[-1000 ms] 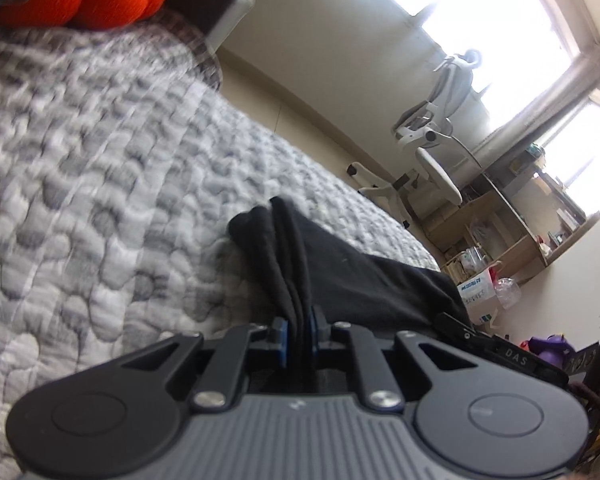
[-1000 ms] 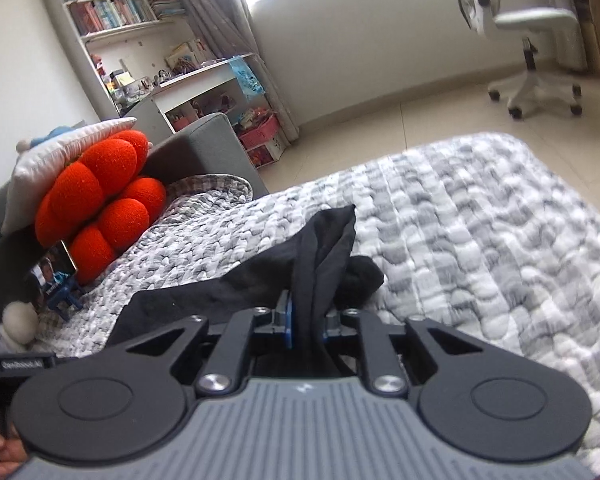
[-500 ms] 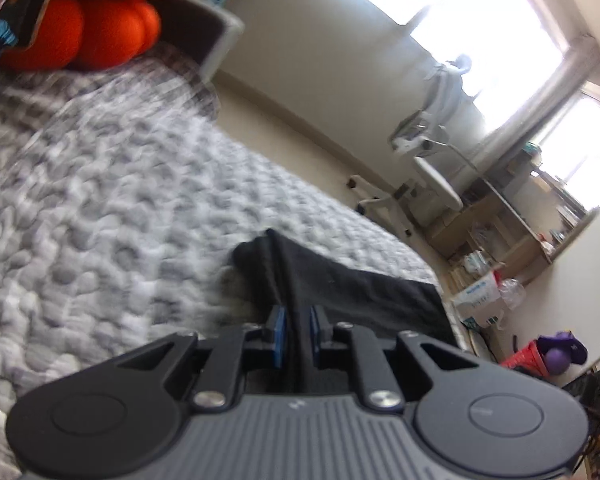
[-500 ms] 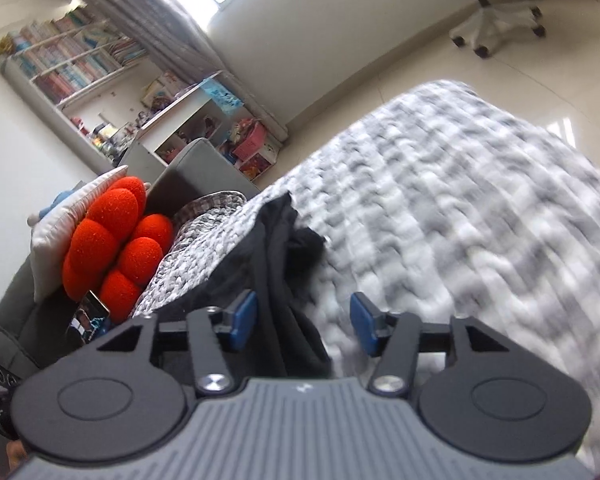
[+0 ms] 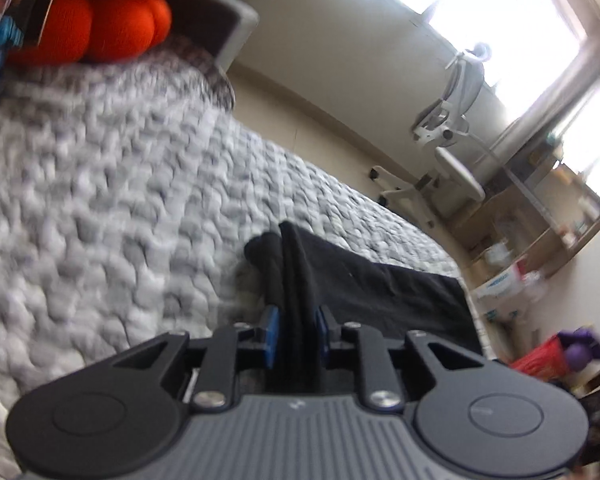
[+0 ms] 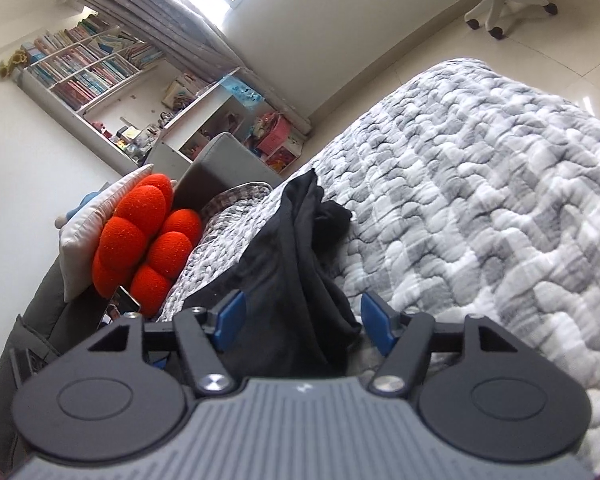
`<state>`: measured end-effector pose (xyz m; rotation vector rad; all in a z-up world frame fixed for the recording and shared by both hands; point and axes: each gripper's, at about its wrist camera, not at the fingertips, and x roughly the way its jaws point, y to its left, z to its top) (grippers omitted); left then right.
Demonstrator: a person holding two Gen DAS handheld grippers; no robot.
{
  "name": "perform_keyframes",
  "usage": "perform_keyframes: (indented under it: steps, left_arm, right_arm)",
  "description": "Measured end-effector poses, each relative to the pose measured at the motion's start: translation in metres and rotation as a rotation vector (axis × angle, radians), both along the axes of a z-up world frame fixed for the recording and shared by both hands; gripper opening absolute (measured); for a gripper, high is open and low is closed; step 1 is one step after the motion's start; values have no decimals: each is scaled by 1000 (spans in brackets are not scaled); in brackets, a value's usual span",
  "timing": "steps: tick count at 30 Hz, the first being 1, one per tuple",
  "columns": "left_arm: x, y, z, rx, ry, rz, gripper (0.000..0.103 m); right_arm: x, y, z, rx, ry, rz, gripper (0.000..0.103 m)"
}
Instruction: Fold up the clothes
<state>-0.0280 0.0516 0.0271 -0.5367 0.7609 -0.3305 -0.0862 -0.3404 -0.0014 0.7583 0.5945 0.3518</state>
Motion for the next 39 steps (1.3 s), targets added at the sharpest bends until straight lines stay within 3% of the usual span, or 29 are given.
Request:
perform_keyframes:
  steps: [1,3,7,10,11,12,14,15,26,39]
  left_arm:
    - [1,1,-2,-30,9,-11,33]
    - [5,-2,-5,-52,20,-36,59]
    - [9,-4,-15,-70,41,-31,60]
    - [9,-7,-19,-107,41,-33,58]
    - [9,-9,-20,-103,43,-38,54]
    - [9,-11,-20,-97,46,-43,39]
    - [10,-16,-21,-69,67,-44,18]
    - [10,-17,-21,-63,67,-41,14]
    - [3,-16,7,-91,4,-25,9]
    - [-17,-6,52,-54,-70,-11,9]
  right_arm:
    - [2,2,0,-9,-2,8,69]
    - [6,7,1,-25,-3,24,70]
    - [13,13,0,-63,-13,42,70]
    - [15,22,2,-120,-30,35,62]
    - [16,25,2,-147,-24,31,47]
    - [17,29,2,-174,-17,27,33]
    - [16,29,3,-181,-30,15,20]
    - [15,29,4,-184,-37,9,18]
    - [6,56,43,-345,-183,-7,13]
    - [-1,72,71,-366,-240,16,13]
